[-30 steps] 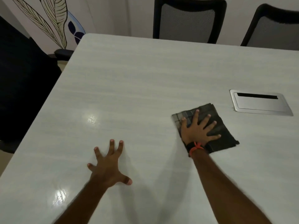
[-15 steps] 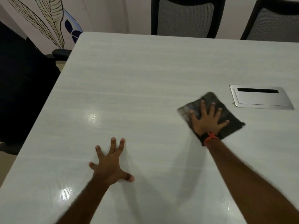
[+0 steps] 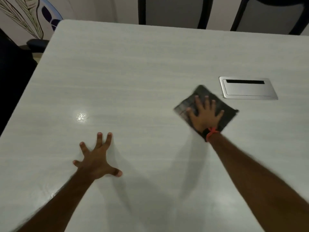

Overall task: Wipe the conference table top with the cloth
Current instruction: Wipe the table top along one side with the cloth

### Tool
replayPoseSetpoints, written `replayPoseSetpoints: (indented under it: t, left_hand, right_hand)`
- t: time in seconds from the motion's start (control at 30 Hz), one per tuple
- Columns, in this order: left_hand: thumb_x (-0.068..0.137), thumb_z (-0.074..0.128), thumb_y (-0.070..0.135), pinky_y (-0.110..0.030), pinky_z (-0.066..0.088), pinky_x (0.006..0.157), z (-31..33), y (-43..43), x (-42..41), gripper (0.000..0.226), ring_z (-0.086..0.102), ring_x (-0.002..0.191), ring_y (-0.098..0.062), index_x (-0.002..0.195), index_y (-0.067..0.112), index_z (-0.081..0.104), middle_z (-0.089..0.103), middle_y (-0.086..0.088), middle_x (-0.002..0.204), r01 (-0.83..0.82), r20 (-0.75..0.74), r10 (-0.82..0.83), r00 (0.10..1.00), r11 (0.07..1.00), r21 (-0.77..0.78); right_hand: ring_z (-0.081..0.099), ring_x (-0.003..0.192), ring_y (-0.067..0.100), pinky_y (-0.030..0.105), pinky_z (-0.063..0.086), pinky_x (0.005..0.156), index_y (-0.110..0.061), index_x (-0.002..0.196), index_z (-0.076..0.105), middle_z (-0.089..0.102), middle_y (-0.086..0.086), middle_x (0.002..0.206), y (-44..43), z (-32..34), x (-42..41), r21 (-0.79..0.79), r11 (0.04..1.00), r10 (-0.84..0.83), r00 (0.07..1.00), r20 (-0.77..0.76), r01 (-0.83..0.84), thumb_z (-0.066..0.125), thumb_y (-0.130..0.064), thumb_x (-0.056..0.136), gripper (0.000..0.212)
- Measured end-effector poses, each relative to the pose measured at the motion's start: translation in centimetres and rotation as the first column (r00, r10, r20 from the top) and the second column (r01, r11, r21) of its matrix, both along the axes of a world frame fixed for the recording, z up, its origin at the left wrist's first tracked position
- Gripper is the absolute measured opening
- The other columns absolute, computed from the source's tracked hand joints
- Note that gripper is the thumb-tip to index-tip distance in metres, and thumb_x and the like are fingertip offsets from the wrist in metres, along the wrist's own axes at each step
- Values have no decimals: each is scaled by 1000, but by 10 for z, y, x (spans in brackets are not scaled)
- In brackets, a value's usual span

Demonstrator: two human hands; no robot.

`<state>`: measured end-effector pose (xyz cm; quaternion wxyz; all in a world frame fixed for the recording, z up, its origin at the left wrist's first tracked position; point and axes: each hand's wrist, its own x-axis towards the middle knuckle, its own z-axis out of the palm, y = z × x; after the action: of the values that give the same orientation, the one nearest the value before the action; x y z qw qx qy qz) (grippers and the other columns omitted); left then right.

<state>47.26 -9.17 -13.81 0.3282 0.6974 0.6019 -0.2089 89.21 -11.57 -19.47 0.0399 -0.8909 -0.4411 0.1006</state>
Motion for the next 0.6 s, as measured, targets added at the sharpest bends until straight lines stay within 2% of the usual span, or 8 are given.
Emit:
replayPoseSetpoints:
  t: [0.07,0.13,0.23,0.3,0.33,0.4,0.5,0.6]
  left_hand:
    - [41,87,70,-83,14,101,-1,1,0,153,-26,143,-47,143,56,-27,-32,19,157,11,-2,-11,1000,1000,2]
    - [41,88,69,-84,13,100,0,3,1,154,-26,143,-48,143,55,-27,-32,19,157,8,-2,-8,1000,1000,-13]
    - [41,88,68,-84,14,100,1,3,2,155,-25,143,-48,144,54,-26,-31,19,158,12,0,-12,1000,1000,-16]
    - [41,88,68,-84,14,100,3,3,2,154,-25,143,-48,144,54,-25,-31,18,158,12,-4,-12,1000,1000,-12]
    - [41,88,68,-84,14,100,4,2,2,154,-25,143,-48,145,54,-25,-31,19,158,14,-6,-14,1000,1000,-13]
    - [41,89,68,-84,15,99,4,2,2,154,-25,143,-49,144,55,-25,-31,20,158,15,-10,-15,1000,1000,-16]
    - [41,89,67,-84,15,99,5,2,2,154,-24,143,-49,144,55,-25,-31,20,158,20,-20,-20,1000,1000,-15]
    - [42,89,67,-84,15,99,6,2,3,154,-24,143,-49,145,54,-24,-30,18,158,17,-13,-17,1000,1000,-17]
  right_hand:
    - [-2,156,37,78,3,113,-45,160,2,0,4,172,-9,4,30,-30,971,-236,972,-19,235,10,-84,85,85]
    - [-3,155,42,79,3,111,-41,161,1,-1,9,171,-6,5,16,-51,955,-294,956,-14,293,9,-83,87,86]
    - [-3,156,40,79,-2,112,-44,160,0,0,7,171,-10,-2,-34,-63,998,-19,1000,5,20,15,-82,89,82]
    - [-4,157,32,74,-4,114,-51,158,-1,-2,-1,172,-20,-3,-37,-87,963,256,967,-14,-256,17,-84,87,81]
    - [-3,158,28,73,-3,115,-53,157,1,-1,-5,172,-23,1,-22,-69,953,293,956,-31,-294,17,-85,84,81]
    - [0,158,28,74,1,116,-53,157,5,3,-5,172,-29,5,15,-35,988,149,989,-2,-149,18,-87,83,83]
    - [-2,156,38,78,4,113,-46,160,0,-1,5,172,-31,5,38,-58,971,-234,972,3,234,5,-90,81,91]
    - [-3,155,42,80,0,112,-43,160,-4,-3,10,171,-28,2,-2,-78,988,-135,991,23,137,7,-87,85,88]
